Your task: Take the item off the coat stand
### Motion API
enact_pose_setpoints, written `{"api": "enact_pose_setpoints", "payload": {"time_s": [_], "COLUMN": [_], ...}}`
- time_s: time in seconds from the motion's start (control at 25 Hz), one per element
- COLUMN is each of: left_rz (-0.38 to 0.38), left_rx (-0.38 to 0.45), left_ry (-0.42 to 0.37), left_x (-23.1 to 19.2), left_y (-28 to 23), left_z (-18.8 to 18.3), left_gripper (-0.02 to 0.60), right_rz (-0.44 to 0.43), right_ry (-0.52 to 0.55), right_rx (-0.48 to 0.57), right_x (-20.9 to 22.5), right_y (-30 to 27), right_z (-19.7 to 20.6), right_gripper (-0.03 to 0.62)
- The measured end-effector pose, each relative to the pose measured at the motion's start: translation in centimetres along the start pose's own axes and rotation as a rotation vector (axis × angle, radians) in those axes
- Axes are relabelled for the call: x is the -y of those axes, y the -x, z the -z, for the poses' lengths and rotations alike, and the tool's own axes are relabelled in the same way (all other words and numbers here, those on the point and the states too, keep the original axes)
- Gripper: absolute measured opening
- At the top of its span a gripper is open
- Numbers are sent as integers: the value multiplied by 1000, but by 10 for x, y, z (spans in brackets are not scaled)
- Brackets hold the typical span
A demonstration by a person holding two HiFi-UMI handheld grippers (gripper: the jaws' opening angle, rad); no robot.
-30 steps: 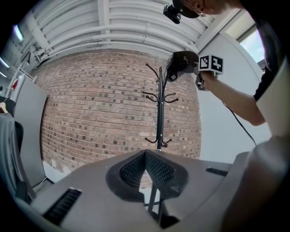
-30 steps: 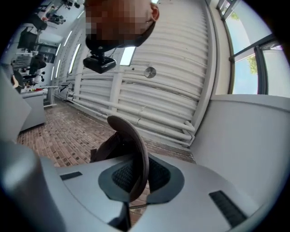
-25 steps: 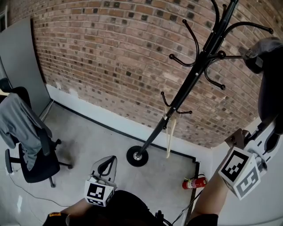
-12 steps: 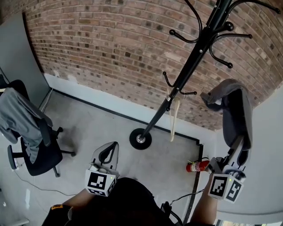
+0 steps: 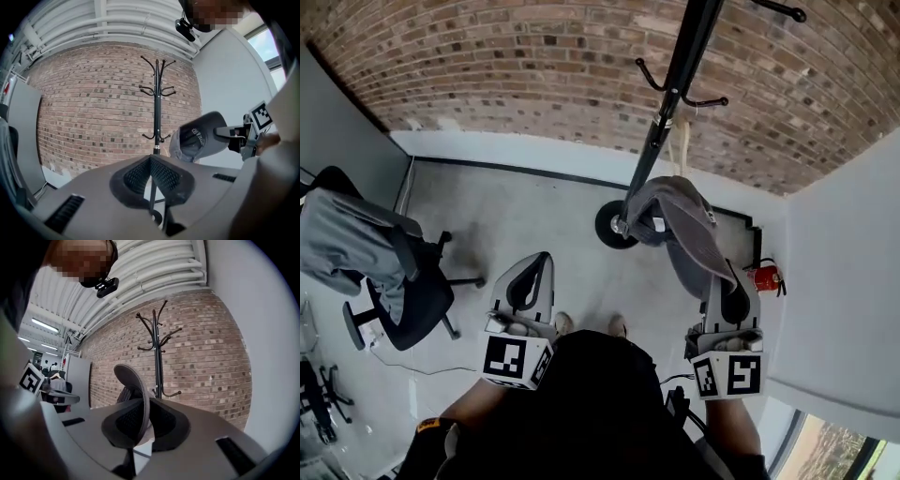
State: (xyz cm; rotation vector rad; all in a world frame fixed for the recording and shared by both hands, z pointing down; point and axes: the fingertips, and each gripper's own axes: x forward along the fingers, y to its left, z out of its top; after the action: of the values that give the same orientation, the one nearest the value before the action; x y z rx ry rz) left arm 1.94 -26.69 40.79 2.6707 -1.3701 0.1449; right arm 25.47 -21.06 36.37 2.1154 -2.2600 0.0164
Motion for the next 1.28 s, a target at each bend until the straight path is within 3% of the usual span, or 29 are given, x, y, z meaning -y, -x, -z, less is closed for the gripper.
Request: {"api": "enact_pose_setpoints", "payload": {"time_s": [0.4,0.68,1.0,1.28], "left_rz": [-58,-121,-129,-117], "left_rx": [-99,-109,-44,-7], "left_ry": [-52,-56,-68,-69], "left_x": [54,73,57,9], "left_y": [-18,-18,23,121], "left_z": [31,40,22,28], "left_gripper": [23,23,23,23], "right_rz": [-152,-270,-308,-265], "right_ry": [-63,-52,-19,-19], "right_rx": [-67,-83,-53,-47], "right_x": [12,6,-42,-127], "right_y": [-3,-7,12,60], "right_z": [62,80,58,45], "right_gripper": [32,32,32,32]}}
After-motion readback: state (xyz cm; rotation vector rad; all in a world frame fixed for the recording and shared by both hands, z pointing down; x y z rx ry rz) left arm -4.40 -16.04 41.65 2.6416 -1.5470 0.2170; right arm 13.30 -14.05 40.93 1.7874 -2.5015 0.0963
